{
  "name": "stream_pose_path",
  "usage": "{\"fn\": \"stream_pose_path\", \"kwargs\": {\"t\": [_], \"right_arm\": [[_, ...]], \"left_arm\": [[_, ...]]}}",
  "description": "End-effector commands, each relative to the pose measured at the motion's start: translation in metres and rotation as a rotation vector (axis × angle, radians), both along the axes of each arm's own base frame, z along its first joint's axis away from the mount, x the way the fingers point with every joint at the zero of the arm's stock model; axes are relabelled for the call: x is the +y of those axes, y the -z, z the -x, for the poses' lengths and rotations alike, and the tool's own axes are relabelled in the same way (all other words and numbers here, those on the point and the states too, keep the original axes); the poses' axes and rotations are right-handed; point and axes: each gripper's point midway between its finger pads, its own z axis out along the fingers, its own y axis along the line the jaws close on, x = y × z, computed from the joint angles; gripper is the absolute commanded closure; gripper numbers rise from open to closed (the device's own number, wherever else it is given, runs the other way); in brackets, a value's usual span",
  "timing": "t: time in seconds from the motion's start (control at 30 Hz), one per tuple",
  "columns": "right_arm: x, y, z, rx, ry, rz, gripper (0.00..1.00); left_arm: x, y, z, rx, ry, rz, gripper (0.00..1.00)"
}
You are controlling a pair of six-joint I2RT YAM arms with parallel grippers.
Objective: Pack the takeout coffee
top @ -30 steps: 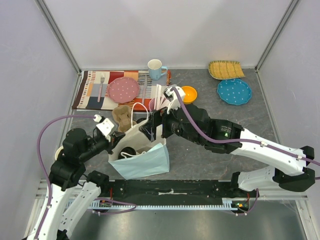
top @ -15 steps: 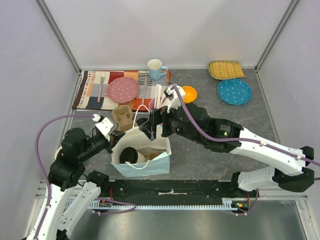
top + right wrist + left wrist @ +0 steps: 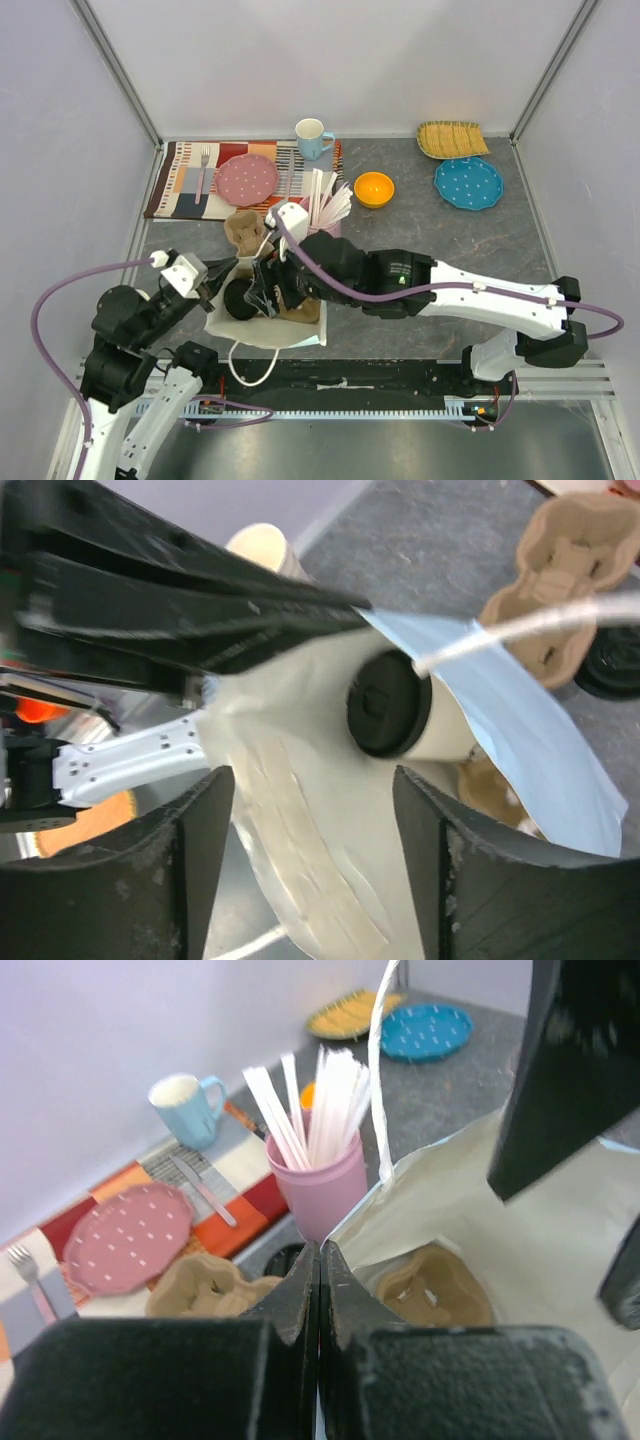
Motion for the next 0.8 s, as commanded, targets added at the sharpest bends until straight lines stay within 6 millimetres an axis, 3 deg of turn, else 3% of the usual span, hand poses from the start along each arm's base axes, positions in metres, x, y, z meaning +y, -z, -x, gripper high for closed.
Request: {"fn": "stream_pose_path", "kwargs": {"t": [0.0, 0.13, 0.2, 0.4, 0.53, 0.77], "right_arm": [[-0.006, 0.033, 0.010, -0.024, 0.078, 0.154, 0.31], [0.008, 0.069, 0.023, -0.054, 0.108, 0.248, 0.37], [0.010, 0.081, 0.019, -0.060, 0.146, 0.286, 0.40], [0.019, 0.087, 0.003, -0.013, 0.227, 0.273, 0.46], [0.028, 0.099, -0.011, 0.061, 0.249, 0.264, 0.40], [0.062, 0.101, -0.021, 0.124, 0.190, 0.237, 0.22]], "left_arm": [[0.010, -0.029, 0.006, -0.141, -0.047, 0.075, 0.98], [0.008, -0.018, 0.016, -0.141, -0.019, 0.089, 0.98], [0.008, -0.014, 0.018, -0.135, -0.014, 0.086, 0.98], [0.007, 0.000, 0.015, -0.068, -0.024, 0.093, 0.98], [0.005, 0.008, 0.011, -0.001, -0.032, 0.121, 0.98], [0.005, 0.020, 0.000, 0.081, -0.068, 0.127, 0.98]]}}
